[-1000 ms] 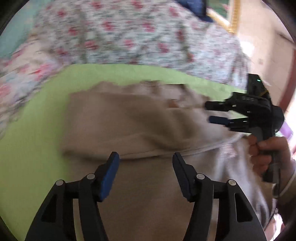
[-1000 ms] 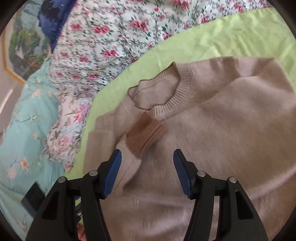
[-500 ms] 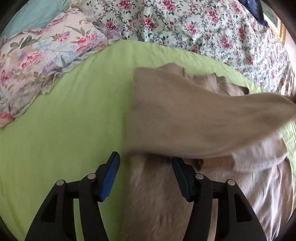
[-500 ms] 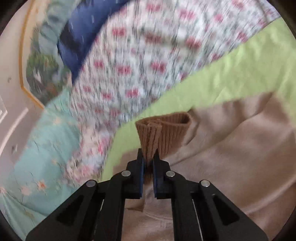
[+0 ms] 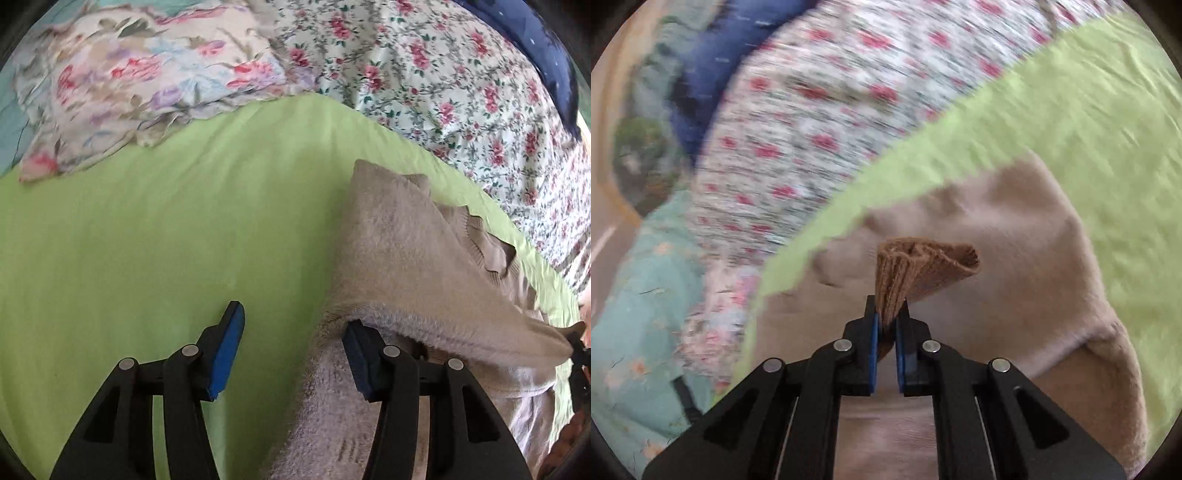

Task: Fold small clothes

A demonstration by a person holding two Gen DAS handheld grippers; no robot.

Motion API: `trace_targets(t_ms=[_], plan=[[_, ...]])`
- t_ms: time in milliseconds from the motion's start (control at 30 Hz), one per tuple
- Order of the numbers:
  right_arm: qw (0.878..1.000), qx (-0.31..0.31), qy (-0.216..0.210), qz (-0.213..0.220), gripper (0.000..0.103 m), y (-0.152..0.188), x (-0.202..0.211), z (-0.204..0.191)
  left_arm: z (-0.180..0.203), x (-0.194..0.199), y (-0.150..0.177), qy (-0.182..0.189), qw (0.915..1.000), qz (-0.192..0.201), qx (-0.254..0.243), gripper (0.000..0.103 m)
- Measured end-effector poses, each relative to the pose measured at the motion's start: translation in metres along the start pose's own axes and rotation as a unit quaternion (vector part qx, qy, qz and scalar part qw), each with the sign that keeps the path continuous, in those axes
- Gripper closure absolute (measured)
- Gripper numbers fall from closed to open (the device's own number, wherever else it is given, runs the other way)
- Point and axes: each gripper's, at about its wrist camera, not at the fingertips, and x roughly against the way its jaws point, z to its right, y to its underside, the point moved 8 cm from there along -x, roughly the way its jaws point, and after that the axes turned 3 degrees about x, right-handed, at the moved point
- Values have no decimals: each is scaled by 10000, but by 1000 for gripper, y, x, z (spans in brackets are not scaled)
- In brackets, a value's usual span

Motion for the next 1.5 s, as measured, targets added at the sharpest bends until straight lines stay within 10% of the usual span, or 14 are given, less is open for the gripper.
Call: trace_targets(t_ms=[467,600,667,833,933,1100,1233,1500], plan=[[9883,-112,1473,-371,80,22,18,43,12,-4,13,-58,9987,-119,-501,47],[9934,798,813,-113,36,1,19,-35,7,-1,14,55,9997,-12,-254,47],[9929,1068,77,-524,30,1,-13,-79,7,0,15,87,9997,21,-213,47],[9573,1272,-1530,-2100,27,24,-135,-175,4,1,16,304,9995,34,-71,47],[9395,1696,-1300,-2676,27,38,-198,-196,4,2,17,397,9992,77,-34,46],[8600,1524,-2143,-4373,25,103,-264,-231,9,5,18,470,9986,216,-73,47],[8436,1085,-2716,-4503,25,128,-287,-257,14,10,18,741,9968,294,-109,47],[9265,506,-2472,-2792,23,53,-267,-232,22,25,9,1231,9916,175,-362,41]])
